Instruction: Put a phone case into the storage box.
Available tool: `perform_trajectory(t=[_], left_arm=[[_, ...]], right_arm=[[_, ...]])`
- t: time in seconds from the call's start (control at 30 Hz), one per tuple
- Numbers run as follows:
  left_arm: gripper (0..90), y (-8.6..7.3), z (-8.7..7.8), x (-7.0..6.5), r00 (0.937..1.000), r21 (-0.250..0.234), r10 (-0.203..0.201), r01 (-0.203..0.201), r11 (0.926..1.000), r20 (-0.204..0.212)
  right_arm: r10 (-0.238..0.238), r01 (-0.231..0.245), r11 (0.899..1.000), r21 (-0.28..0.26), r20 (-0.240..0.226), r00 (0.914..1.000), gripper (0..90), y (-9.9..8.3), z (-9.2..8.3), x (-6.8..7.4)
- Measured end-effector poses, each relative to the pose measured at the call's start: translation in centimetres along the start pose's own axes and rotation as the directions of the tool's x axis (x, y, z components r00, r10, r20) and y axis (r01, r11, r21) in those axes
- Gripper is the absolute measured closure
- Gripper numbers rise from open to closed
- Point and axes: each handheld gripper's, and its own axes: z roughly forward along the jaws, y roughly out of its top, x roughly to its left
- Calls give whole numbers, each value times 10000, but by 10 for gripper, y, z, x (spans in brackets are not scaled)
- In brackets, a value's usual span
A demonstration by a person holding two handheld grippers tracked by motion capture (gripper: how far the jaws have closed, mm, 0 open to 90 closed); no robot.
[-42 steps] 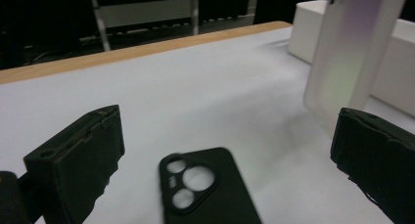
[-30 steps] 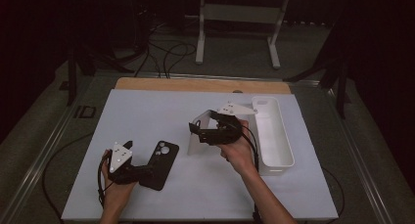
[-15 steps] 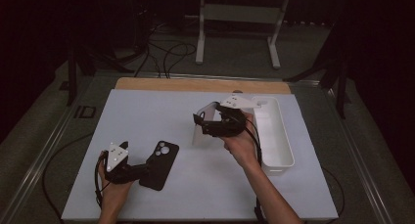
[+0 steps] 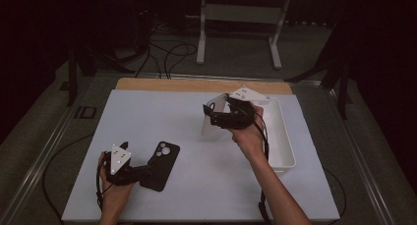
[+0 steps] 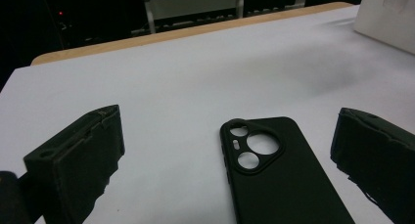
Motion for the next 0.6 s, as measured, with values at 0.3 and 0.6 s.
perform_trajectory(t=[0.3,0.6], left_arm=[[2,0,-1,0,10000,-40,37,-37,10000,-71],[3,0,0,-1,10000,-36,26,-26,10000,-82]], right_arm=[[-197,208,9996,-196,508,9985,166,9,-4,-14],[-265,291,9992,-266,954,9951,166,14,-4,-31]])
